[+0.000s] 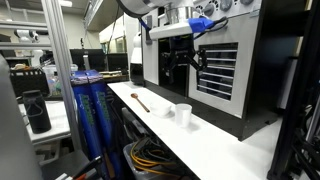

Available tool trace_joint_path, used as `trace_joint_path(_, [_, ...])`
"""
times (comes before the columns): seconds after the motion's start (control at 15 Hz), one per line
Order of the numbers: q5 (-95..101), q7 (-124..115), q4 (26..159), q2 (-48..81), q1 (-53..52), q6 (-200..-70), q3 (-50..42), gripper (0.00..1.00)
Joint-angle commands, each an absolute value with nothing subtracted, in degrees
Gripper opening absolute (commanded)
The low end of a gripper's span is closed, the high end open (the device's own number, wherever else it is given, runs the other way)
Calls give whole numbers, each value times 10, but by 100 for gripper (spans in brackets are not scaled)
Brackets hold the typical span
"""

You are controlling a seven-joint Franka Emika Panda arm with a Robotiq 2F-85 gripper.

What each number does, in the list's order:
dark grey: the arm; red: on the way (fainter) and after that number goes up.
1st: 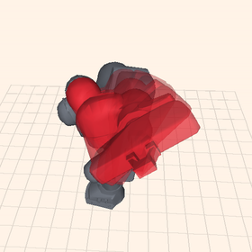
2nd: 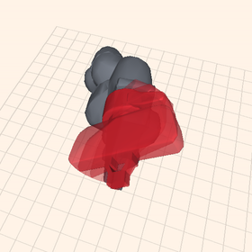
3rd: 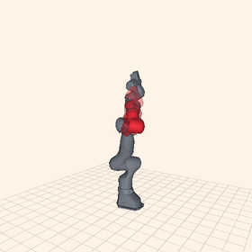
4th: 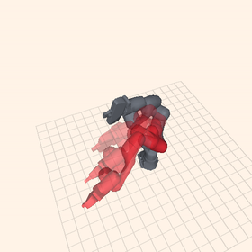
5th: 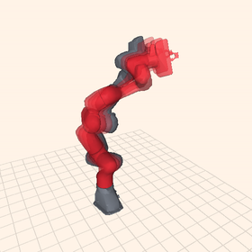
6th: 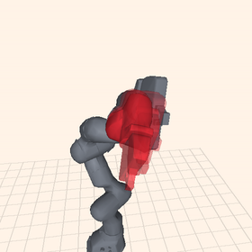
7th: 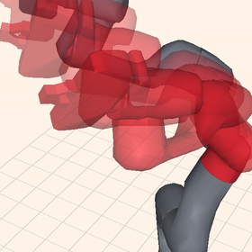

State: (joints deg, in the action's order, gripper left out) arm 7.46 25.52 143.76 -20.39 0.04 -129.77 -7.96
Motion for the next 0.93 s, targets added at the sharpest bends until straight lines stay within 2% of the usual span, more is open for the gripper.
trace_joint_path(0.0, [56, 388, 1478, -215, -16, -1347, -112, 100])
trace_joint_path(0.53, [60, 579, 1518, -141, -17, -1511, -123, 100])
trace_joint_path(0.87, [36, 564, 1516, -137, -8, -1493, -106, 100])
